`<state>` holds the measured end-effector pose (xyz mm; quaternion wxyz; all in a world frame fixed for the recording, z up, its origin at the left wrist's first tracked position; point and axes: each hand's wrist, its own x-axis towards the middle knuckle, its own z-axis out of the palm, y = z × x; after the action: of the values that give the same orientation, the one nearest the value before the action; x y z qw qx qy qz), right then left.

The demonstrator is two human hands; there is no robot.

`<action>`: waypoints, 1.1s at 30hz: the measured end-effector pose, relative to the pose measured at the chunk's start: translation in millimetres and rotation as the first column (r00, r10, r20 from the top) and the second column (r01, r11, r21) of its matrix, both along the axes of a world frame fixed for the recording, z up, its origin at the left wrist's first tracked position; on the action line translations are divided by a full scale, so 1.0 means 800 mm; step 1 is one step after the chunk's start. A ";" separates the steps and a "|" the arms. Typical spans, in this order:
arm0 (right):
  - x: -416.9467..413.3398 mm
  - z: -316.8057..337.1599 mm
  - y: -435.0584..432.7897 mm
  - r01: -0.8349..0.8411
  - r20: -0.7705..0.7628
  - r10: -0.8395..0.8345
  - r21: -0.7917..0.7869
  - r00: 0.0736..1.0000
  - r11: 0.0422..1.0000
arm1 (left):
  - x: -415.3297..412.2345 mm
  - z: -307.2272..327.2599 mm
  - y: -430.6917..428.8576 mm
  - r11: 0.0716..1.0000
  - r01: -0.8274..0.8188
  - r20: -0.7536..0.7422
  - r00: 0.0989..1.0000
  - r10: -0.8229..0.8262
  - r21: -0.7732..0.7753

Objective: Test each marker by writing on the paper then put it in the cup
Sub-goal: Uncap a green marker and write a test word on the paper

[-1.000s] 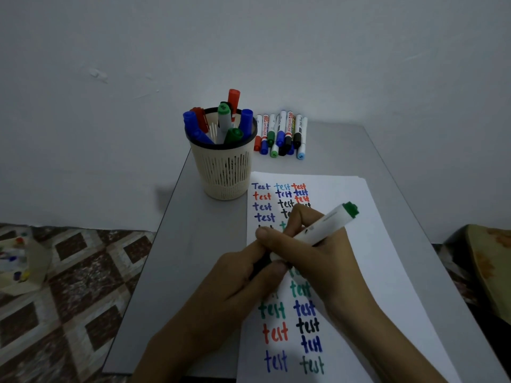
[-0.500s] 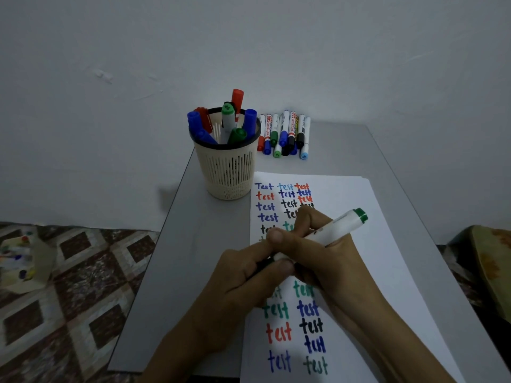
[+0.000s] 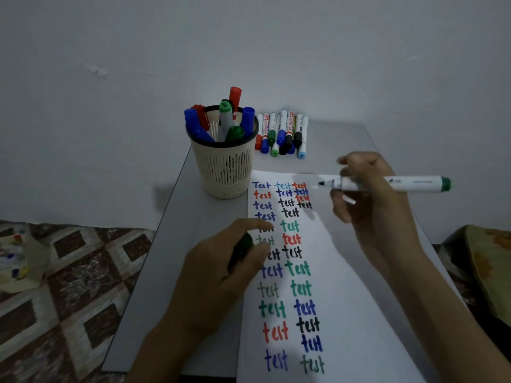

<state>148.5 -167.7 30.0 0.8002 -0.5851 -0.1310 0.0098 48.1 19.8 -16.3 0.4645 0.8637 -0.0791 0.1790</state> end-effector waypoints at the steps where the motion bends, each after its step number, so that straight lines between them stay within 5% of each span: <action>1: 0.014 -0.003 -0.005 0.037 -0.002 -0.037 -0.002 0.999 0.999 | 0.001 -0.002 0.001 0.999 -0.015 -0.006 1.000 0.016 0.036; 10: 0.057 -0.035 0.013 0.004 -0.125 -0.024 -0.163 0.992 0.987 | 0.012 -0.021 0.004 0.928 0.071 -0.051 0.997 -0.056 0.366; 19: 0.061 -0.049 0.018 0.057 0.008 -0.059 -0.381 0.998 0.923 | 0.012 -0.023 0.003 0.943 0.060 -0.071 0.997 -0.038 0.326; 33: 0.062 -0.051 0.018 0.058 0.038 -0.047 -0.414 0.998 0.908 | 0.012 -0.024 0.004 0.954 0.055 -0.065 0.997 -0.038 0.294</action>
<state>198.3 -153.3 -11.1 0.6558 -0.7451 -0.1212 0.0078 58.1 22.6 -35.3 0.3366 0.9261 -0.1117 0.1289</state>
